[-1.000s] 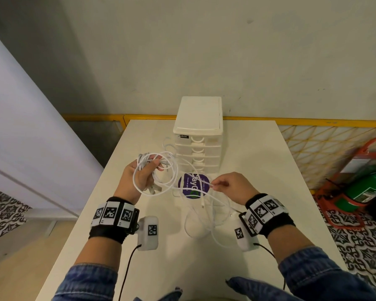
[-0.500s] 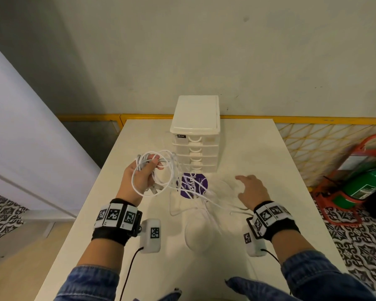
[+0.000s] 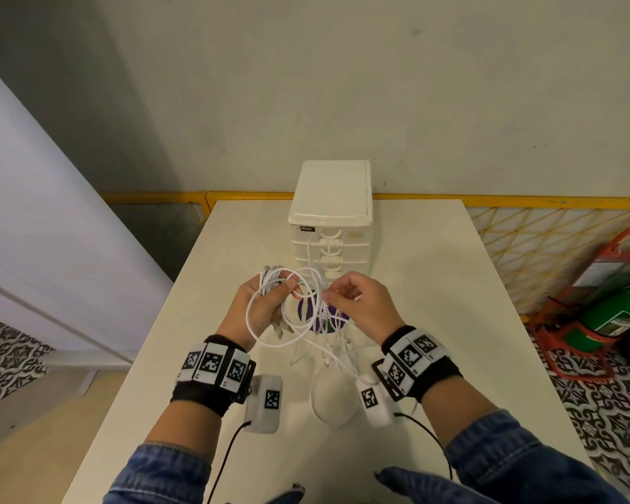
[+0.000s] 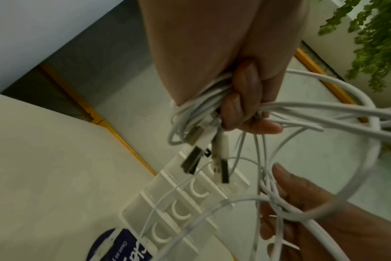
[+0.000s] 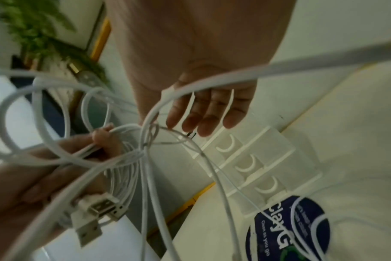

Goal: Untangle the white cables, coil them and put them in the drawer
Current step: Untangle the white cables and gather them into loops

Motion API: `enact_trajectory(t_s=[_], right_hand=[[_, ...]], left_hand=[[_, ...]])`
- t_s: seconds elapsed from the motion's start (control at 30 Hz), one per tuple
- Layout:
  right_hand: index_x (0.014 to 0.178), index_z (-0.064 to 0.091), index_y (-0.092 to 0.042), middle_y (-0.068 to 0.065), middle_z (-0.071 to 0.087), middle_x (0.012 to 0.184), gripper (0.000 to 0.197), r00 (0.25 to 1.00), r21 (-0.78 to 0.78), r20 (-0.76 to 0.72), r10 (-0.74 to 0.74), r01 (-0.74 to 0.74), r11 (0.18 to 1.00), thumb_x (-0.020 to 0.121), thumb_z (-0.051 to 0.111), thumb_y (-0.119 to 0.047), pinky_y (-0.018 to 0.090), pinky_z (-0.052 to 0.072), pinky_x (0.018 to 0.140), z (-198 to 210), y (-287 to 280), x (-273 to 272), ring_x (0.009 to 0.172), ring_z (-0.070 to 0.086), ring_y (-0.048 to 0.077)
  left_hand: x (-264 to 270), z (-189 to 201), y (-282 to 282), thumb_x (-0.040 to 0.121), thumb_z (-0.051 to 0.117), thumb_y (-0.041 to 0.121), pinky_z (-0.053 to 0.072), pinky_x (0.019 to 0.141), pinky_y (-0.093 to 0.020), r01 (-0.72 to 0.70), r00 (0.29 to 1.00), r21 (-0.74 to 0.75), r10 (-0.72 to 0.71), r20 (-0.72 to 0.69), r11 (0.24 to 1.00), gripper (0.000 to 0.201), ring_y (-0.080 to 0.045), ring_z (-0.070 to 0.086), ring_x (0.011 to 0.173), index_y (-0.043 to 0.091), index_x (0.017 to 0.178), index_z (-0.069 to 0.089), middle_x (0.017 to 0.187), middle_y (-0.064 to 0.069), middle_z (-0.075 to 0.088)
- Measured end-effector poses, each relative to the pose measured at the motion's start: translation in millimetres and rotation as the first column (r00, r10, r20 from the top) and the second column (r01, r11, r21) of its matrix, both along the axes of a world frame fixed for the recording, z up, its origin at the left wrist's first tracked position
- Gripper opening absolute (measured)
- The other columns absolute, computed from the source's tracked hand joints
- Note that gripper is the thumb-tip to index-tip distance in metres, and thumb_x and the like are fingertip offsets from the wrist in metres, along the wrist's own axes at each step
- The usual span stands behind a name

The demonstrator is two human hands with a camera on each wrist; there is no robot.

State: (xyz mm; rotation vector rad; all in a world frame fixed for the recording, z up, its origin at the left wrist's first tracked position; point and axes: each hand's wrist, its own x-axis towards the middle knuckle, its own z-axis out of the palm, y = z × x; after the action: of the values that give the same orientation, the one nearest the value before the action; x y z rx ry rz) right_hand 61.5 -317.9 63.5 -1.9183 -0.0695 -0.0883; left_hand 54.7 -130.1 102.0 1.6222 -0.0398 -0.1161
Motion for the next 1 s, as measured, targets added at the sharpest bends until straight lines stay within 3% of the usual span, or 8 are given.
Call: enact_trajectory(t_s=[0.13,0.3,0.43,0.57,0.67,0.77,0.83,1.0], right_hand=[[0.082,0.071,-0.011,0.004,0.071,0.076,0.014,1.0,-0.077,0.001,0.002,-0.002,0.997,0.076,0.075,-0.023,0.036,0.056,0.075,-4,4,1,0.072,0.066,0.017],[0.092,0.073,-0.012,0.001,0.073,0.086,0.015,0.998,-0.209,-0.029,-0.048,0.041,0.977,0.082,0.07,-0.022,0.025,0.051,0.08,-6,-16,4,0.078,0.066,0.012],[0.1,0.069,-0.019,0.005,0.069,0.103,0.016,0.927,-0.466,-0.122,-0.353,0.261,0.845,0.088,0.06,-0.023,0.025,0.044,0.08,-36,-69,2,0.094,0.063,0.022],[0.109,0.068,-0.015,0.006,0.063,0.118,0.025,0.785,-0.708,-0.417,-0.458,0.036,0.706,0.091,0.053,-0.026,0.031,0.046,0.09,-70,-110,-6,0.107,0.059,0.027],[0.122,0.058,-0.014,0.009,0.052,0.131,0.035,0.752,-0.791,-0.445,-0.486,-0.076,0.607,0.089,0.048,-0.02,0.036,0.042,0.099,-59,-106,-5,0.118,0.051,0.028],[0.138,0.041,-0.012,0.009,0.036,0.145,0.049,0.966,-0.624,-0.102,-0.236,0.123,0.772,0.089,0.047,-0.009,0.034,0.03,0.11,-26,-78,5,0.133,0.035,0.025],[0.138,0.043,-0.013,0.005,0.042,0.143,0.047,0.993,-0.481,0.114,-0.035,0.086,0.872,0.092,0.052,-0.015,0.029,0.028,0.109,1,-51,8,0.131,0.038,0.02],[0.115,0.066,-0.015,0.007,0.07,0.105,0.029,0.998,-0.402,0.0,0.063,-0.058,0.914,0.09,0.058,-0.029,0.029,0.048,0.089,16,-10,5,0.095,0.064,0.02]], left_hand=[[-2,-1,-8,0.093,0.057,0.009,0.04,0.034,-0.021,0.015,1.0,-0.004,-0.015,-0.016,1.0,0.017,-0.012,0.047,0.033,0.008,0.077,0.064,0.044,0.003,0.055],[1,-1,-1,0.092,0.059,0.011,0.044,0.037,-0.021,-0.154,0.988,0.003,0.154,0.009,0.988,0.015,-0.012,0.053,0.038,0.005,0.079,0.064,0.05,0.0,0.058],[12,0,30,0.091,0.063,0.019,0.053,0.056,-0.034,-0.333,0.942,-0.038,0.334,0.034,0.942,0.018,-0.031,0.061,0.067,0.001,0.089,0.065,0.079,-0.022,0.062],[14,2,38,0.093,0.058,0.012,0.047,0.049,-0.012,-0.407,0.909,-0.01,0.406,0.093,0.914,0.013,-0.009,0.058,0.058,0.011,0.081,0.06,0.075,-0.012,0.056],[12,4,28,0.091,0.06,0.011,0.05,0.054,-0.015,-0.319,0.944,-0.085,0.325,0.059,0.944,0.007,-0.014,0.061,0.065,0.006,0.088,0.063,0.078,-0.009,0.063],[10,6,12,0.091,0.06,0.008,0.049,0.049,-0.017,-0.236,0.97,-0.077,0.239,0.046,0.969,0.008,-0.007,0.06,0.052,0.005,0.084,0.064,0.067,-0.003,0.064],[9,7,3,0.091,0.06,0.01,0.046,0.042,-0.019,-0.187,0.981,-0.055,0.19,0.047,0.981,0.014,-0.011,0.055,0.043,0.007,0.078,0.064,0.058,0.0,0.062],[6,10,-5,0.091,0.061,0.011,0.045,0.046,-0.021,-0.121,0.991,-0.018,0.122,0.062,0.992,0.015,-0.009,0.055,0.047,0.003,0.08,0.066,0.057,0.002,0.06]])
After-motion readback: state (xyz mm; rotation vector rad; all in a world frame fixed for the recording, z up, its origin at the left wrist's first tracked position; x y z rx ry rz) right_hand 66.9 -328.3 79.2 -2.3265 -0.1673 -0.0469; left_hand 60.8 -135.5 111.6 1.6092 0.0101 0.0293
